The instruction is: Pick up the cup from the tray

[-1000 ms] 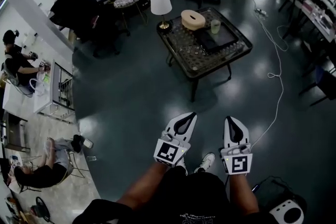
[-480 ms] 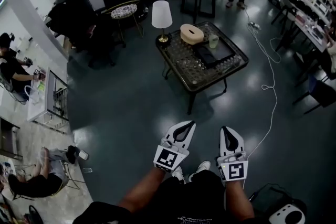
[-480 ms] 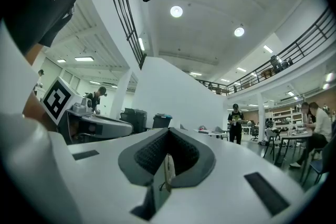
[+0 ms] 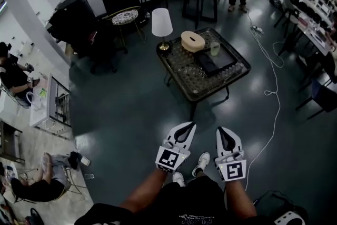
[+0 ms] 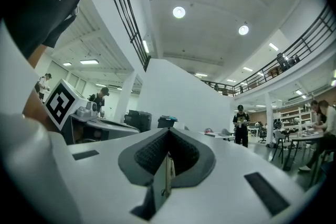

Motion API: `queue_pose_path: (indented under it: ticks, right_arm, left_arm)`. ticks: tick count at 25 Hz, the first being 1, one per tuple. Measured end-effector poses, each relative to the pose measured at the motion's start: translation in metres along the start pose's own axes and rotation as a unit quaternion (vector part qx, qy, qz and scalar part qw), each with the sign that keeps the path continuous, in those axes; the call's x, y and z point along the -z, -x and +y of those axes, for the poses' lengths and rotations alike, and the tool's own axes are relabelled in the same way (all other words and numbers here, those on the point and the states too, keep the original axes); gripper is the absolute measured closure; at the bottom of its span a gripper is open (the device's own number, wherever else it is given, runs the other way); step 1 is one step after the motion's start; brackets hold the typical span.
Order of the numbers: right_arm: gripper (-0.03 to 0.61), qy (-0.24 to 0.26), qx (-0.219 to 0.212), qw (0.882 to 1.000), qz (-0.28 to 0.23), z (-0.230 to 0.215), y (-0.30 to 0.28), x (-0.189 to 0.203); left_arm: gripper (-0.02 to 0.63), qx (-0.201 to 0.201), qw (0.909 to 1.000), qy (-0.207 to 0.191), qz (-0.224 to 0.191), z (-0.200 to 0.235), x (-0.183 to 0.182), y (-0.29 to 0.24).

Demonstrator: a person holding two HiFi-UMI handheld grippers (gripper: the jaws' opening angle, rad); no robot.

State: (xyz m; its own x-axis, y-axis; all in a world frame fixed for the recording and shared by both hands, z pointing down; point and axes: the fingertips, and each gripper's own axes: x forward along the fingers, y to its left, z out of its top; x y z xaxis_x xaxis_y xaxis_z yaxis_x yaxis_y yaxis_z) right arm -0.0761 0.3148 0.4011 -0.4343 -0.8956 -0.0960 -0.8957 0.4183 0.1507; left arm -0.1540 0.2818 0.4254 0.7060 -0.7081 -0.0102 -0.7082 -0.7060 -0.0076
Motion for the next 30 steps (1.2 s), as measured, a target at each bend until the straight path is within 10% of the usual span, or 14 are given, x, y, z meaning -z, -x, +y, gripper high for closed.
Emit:
queue_pose_path:
  ticks: [30]
  right_arm:
    - [0.569, -0.024, -0.032, 0.999, -0.028, -0.142, -0.081, 0.024]
  left_arm:
    - [0.604, -0.048, 0.998, -0.03, 0.028, 0.029, -0.005, -0.155]
